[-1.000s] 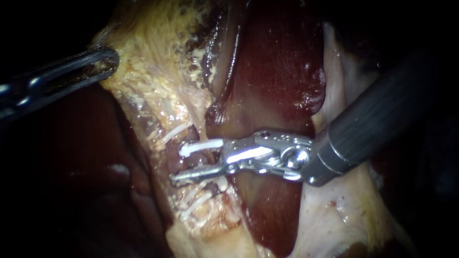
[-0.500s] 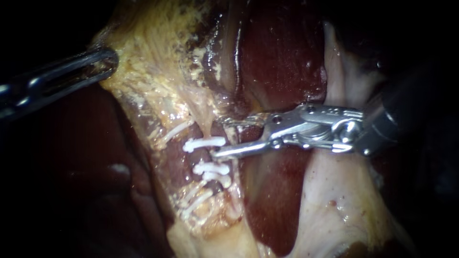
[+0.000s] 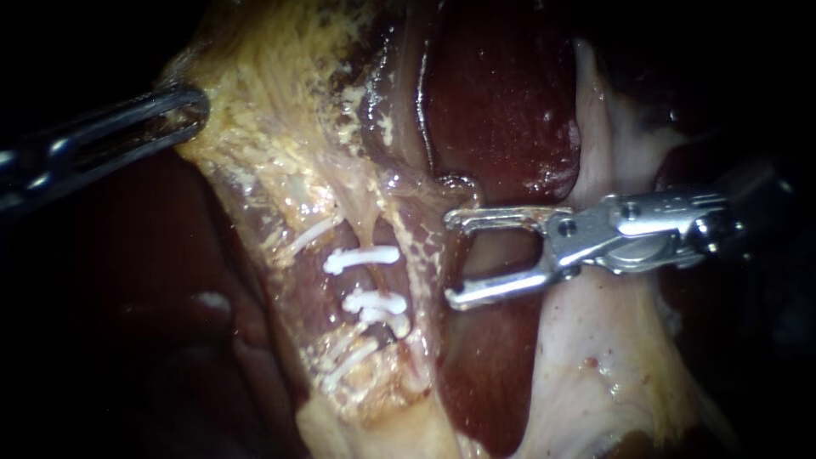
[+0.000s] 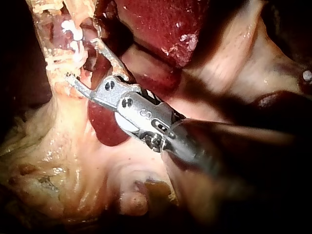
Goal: Going back third clip right tube
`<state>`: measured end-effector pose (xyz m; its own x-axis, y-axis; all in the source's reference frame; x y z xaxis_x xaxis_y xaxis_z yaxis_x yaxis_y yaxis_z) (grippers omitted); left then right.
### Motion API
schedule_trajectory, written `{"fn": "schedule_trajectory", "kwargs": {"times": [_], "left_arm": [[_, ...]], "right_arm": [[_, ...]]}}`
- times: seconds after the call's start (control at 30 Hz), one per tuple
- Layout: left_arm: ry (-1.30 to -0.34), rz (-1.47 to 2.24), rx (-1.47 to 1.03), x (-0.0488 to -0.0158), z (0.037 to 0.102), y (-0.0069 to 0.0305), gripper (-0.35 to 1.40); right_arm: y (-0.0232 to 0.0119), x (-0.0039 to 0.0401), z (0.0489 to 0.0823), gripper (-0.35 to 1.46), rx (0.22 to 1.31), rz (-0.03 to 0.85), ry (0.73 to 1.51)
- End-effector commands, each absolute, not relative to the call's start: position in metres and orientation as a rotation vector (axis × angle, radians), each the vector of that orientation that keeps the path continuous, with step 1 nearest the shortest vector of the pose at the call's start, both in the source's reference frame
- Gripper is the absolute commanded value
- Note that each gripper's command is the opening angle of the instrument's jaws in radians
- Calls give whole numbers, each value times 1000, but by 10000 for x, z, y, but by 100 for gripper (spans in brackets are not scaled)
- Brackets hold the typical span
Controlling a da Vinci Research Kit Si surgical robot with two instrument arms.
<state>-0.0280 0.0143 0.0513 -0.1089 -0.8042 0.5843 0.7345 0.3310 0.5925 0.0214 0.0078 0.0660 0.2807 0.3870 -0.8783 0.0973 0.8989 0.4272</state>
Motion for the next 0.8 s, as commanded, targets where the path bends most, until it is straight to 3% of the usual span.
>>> {"fn": "schedule_trajectory", "kwargs": {"times": [0.03,0.47,0.8], "left_arm": [[-1061,-1303,83,-281,514,143,-35],[-1064,-1275,106,-306,549,131,-35],[-1062,-1208,123,-356,596,127,-35]], "right_arm": [[78,211,658,60,436,188,1284],[82,205,652,60,407,144,1293],[83,204,653,60,407,143,1293]]}}
